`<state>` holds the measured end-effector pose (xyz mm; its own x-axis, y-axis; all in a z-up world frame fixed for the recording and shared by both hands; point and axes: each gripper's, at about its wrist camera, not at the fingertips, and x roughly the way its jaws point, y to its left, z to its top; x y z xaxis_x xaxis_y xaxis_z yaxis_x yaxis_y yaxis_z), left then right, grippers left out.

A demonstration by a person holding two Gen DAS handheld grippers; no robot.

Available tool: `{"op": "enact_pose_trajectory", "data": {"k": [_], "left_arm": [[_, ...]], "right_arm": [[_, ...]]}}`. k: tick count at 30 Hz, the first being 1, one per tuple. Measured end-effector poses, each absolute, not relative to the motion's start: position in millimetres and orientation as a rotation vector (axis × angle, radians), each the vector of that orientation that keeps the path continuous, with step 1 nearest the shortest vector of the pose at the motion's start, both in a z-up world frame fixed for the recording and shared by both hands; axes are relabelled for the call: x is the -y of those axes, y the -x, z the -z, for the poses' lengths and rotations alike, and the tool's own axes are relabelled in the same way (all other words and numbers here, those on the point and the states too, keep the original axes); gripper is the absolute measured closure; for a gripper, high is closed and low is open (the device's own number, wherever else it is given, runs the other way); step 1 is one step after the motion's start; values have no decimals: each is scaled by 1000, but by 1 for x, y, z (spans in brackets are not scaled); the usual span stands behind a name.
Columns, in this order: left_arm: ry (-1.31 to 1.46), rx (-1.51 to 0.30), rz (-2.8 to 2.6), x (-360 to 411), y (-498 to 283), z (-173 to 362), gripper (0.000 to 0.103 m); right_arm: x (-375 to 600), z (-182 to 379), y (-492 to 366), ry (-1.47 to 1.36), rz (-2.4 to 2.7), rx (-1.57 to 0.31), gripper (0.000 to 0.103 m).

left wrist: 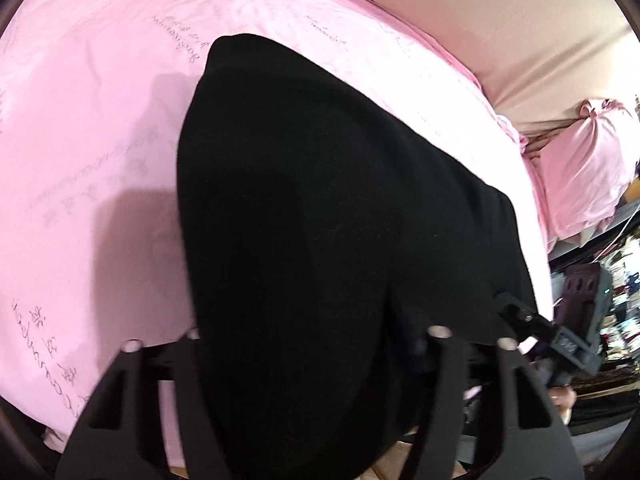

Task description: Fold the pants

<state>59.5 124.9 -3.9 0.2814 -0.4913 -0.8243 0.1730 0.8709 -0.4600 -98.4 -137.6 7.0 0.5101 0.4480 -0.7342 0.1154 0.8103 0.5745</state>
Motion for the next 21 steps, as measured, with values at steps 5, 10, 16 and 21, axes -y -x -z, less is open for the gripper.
{"op": "enact_pose_trajectory", "data": {"k": [5, 10, 16, 21], "left_arm": [[323, -1190, 487, -140, -45, -25, 72], [301, -1263, 467, -141, -47, -1, 45], [269, -1212, 464, -133, -46, -13, 68], [158, -1076, 454, -117, -40, -61, 73]], "right_arm": [[137, -32, 104, -604, -264, -998, 64], [135, -22, 107, -567, -254, -1060, 57], [144, -14, 109, -634, -250, -1036, 62], [130, -55, 108, -526, -254, -952, 65]]}}
